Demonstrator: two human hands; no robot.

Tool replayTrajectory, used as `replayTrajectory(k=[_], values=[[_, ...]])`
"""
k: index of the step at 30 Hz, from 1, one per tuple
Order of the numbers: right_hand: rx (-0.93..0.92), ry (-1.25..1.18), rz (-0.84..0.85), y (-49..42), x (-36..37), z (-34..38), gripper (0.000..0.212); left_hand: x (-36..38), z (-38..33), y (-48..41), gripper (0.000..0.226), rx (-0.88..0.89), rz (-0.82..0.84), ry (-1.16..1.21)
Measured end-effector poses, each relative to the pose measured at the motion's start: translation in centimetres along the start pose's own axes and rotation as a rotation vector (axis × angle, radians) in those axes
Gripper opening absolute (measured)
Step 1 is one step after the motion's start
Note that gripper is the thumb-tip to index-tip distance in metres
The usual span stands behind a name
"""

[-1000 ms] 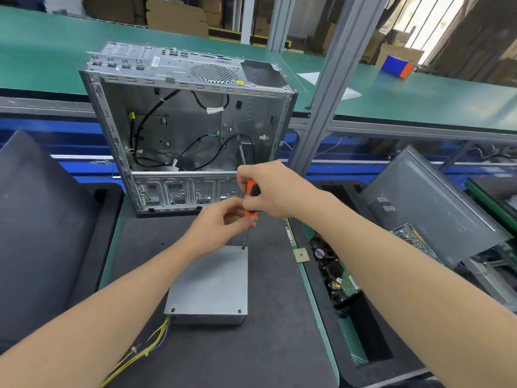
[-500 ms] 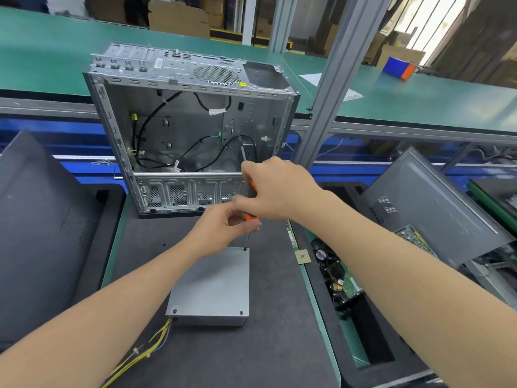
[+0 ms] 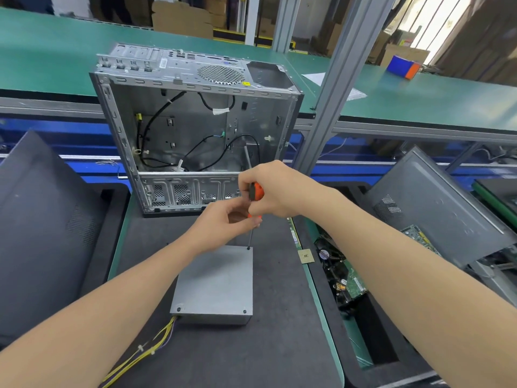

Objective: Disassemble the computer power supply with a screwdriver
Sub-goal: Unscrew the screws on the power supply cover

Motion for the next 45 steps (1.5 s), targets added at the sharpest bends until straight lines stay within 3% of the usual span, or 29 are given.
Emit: replayTrajectory(k=[8, 13, 16, 20, 27, 30, 34, 37, 45], values=[[-0.044, 0.014, 0.015, 0.6, -0.3, 0.2, 0.015, 0.0, 0.1, -0.1, 0.013, 0.011, -0.011, -0.038], [0.214, 0.385, -0.228, 0.7, 0.8, 0.8, 0.041, 0.4, 0.1, -0.2, 0.012, 0.018, -0.048, -0.045], [0.233, 0.331, -0.206, 0.4, 1.1, 0.7, 0.032, 0.6, 0.0, -0.3, 0.014, 0.030, -0.045, -0.062], [0.091, 0.150, -0.095, 0.4, 0.6, 0.4, 0.010, 0.3, 0.1, -0.3, 0.020, 0.019, -0.019, -0.002], [-0.030, 0.008, -0.020, 0.6, 0.0, 0.1, 0.014, -0.1, 0.7, 0.0, 0.024, 0.012, 0.016, 0.019], [-0.046, 0.004, -0.007, 0.8, 0.2, 0.2, 0.011, -0.2, 2.2, 0.5, 0.030, -0.034, 0.040, -0.149], [-0.065, 0.054, -0.038, 1.1, 0.4, 0.7, 0.006, 0.6, 4.7, 1.0, 0.016, -0.057, 0.121, -0.509], [-0.070, 0.049, -0.078, 1.1, 0.9, 0.9, 0.007, 1.0, 5.6, 0.9, 0.004, -0.015, 0.051, -0.525], [-0.094, -0.044, -0.078, 1.6, 1.0, 0.5, 0.026, 1.1, 6.3, 0.5, 0.012, 0.056, 0.079, -0.667]])
Point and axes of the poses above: each hand's wrist, its own y-axis away from the middle knuckle, its own x-axis out of the palm, z = x × y, the point moved 2 cm from there along -y, towards the middle knuckle, and after that the axes turned 7 degrees about y, right-handed, at the moved point
